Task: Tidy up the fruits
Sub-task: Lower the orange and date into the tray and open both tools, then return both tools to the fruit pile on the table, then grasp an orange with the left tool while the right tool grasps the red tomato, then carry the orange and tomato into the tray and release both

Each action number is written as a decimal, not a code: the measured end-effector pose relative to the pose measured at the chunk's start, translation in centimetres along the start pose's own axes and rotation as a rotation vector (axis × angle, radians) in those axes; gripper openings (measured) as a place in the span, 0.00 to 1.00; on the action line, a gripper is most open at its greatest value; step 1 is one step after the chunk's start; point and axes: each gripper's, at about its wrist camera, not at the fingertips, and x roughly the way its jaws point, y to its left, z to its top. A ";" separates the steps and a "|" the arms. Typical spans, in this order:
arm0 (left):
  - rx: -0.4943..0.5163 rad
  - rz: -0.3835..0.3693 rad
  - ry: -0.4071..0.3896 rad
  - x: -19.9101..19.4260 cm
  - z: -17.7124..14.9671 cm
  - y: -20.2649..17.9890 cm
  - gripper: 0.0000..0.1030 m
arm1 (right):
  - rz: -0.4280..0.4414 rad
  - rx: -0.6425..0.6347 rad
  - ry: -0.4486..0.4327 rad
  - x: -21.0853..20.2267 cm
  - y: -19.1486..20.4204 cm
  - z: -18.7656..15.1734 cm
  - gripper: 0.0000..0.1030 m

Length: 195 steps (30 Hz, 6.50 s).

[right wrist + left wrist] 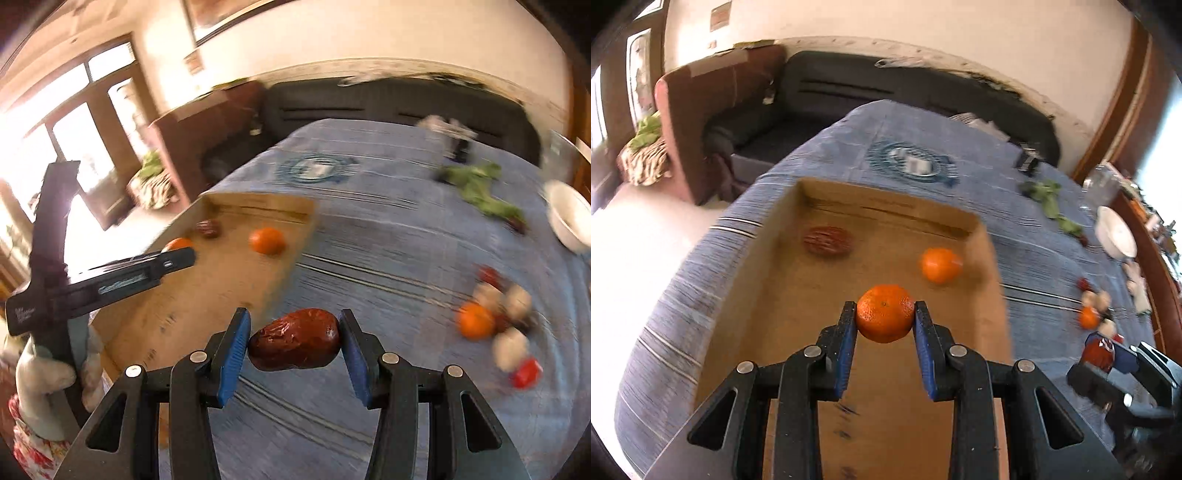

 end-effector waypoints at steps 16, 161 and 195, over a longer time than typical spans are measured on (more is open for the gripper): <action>-0.022 0.054 0.146 4.8 1.5 4.3 0.29 | -0.066 -0.125 0.151 11.7 4.5 3.4 0.52; -0.112 -0.018 -0.094 -3.5 -4.6 2.5 0.29 | -0.021 0.050 -0.042 -2.5 -1.8 -1.6 0.33; -0.177 0.012 -0.031 -2.7 -4.1 5.9 0.56 | -0.035 -0.198 0.135 8.7 9.3 -0.1 0.56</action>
